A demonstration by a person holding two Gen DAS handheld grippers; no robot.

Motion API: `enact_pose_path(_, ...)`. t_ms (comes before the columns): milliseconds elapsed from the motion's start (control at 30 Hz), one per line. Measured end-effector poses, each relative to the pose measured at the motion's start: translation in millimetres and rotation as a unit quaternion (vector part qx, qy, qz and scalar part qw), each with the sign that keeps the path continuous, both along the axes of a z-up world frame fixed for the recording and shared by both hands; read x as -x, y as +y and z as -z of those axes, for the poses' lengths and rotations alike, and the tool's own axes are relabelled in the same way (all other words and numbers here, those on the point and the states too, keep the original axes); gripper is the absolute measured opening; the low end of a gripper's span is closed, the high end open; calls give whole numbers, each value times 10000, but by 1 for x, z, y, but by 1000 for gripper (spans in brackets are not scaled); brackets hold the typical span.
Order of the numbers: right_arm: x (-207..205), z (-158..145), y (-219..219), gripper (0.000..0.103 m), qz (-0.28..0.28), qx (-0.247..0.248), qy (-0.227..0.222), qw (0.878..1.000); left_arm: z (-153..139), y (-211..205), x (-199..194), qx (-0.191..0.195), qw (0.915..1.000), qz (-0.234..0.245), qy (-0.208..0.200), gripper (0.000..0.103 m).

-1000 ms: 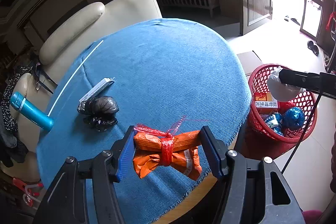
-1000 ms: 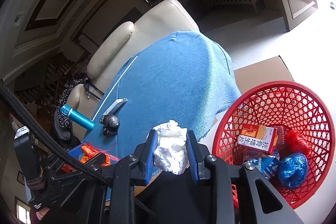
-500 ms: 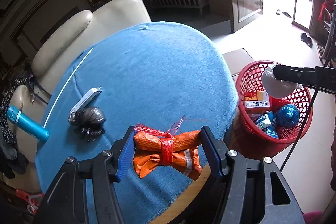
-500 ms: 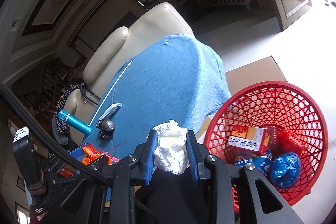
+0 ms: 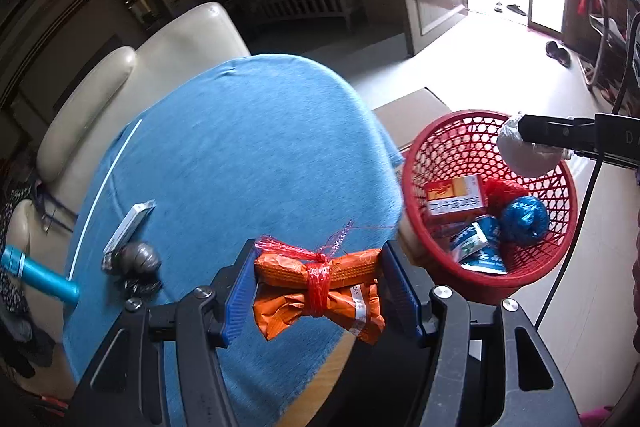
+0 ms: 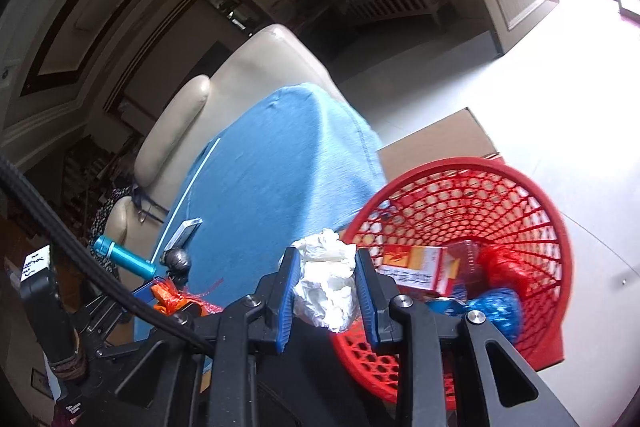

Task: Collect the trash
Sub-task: 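Open both tools over the red basket to drop the orange bag and tissue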

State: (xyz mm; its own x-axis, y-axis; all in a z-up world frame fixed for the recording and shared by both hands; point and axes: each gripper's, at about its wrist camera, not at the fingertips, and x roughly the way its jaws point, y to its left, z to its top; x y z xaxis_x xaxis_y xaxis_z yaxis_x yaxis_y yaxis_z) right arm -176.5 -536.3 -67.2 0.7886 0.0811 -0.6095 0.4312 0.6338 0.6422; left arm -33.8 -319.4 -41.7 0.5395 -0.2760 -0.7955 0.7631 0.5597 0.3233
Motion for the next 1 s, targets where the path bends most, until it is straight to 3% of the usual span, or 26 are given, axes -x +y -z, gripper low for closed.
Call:
enact_pose_path(267, 27, 1, -28, 30, 487, 48, 45, 9988, 0, -35, 4, 48, 9994, 342, 29, 64)
enact_pose_path(567, 44, -5, -48, 33, 835, 153, 177, 9962, 0, -64, 5, 373, 9962, 583, 527, 65)
enact_pose_path(667, 46, 0, -52, 41, 886, 44, 226, 9958, 1, -64, 10, 443, 9950, 668, 589, 70)
enact_pose_path(700, 46, 1, -52, 55, 908, 11, 229, 9956, 0, -64, 12, 491, 9945, 711, 594, 70)
enact_pose_path(733, 48, 1, -51, 61, 938, 9, 209, 9954, -1, -63, 12, 519, 9941, 738, 599, 70)
enact_pose_path(1000, 42, -4, -45, 62, 876, 150, 153, 9959, -9, -52, 12, 591, 9950, 664, 452, 71)
